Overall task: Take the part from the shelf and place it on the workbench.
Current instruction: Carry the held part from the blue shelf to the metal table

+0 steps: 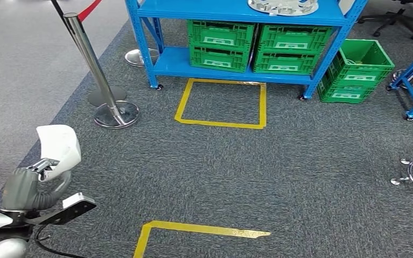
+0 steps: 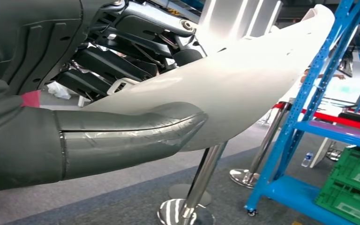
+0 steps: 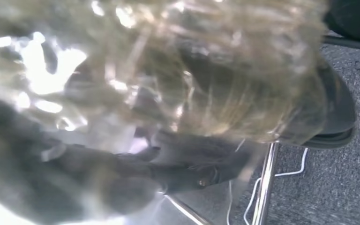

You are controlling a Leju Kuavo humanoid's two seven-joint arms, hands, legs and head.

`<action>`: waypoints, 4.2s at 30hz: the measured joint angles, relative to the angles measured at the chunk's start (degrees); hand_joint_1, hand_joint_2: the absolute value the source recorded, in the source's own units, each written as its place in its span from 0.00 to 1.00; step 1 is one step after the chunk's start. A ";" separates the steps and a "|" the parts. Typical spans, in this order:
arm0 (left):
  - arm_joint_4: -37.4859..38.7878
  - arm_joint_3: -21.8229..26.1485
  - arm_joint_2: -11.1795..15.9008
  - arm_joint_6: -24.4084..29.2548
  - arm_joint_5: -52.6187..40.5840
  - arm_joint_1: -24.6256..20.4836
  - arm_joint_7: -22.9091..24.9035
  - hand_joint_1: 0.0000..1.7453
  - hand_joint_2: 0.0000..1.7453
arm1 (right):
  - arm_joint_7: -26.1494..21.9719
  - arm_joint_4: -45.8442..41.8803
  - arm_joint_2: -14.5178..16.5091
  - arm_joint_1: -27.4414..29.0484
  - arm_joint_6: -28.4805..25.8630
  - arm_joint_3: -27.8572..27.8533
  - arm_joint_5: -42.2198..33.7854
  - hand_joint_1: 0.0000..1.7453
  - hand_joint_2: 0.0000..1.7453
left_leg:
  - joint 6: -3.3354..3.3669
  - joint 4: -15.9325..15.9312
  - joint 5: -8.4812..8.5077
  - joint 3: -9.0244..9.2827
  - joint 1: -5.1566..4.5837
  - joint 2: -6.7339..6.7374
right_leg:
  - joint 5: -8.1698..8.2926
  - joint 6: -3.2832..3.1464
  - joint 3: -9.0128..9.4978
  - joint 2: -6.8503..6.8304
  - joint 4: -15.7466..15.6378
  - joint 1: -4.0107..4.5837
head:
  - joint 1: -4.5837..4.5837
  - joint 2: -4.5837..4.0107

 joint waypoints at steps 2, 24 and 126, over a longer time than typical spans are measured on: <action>-0.10 0.03 0.08 0.11 -0.11 0.22 0.17 1.00 1.00 | 0.00 -0.32 -0.09 -0.06 -0.77 0.01 -0.51 0.00 0.00 | 0.32 0.15 -0.25 0.02 -0.14 -0.02 | -0.01 0.28 0.09 -0.03 -0.21 -0.12 | -0.03 0.00; -0.82 0.49 0.38 0.46 -0.65 1.36 0.83 1.00 1.00 | -1.13 -1.37 -0.69 -1.23 -1.49 1.02 -2.97 0.00 0.00 | -1.92 6.60 -5.03 -1.47 0.31 -1.41 | 2.38 -1.55 -3.07 -1.19 2.40 -0.50 | -0.28 -0.01; -1.08 1.58 -0.65 0.49 -1.52 0.69 -0.41 1.00 1.00 | -6.06 -0.18 -0.69 -3.24 -0.12 4.76 4.23 0.00 0.00 | 0.44 -0.15 -3.09 2.80 -0.46 2.83 | 2.07 -0.66 -3.58 -7.47 2.42 1.13 | 0.21 -0.01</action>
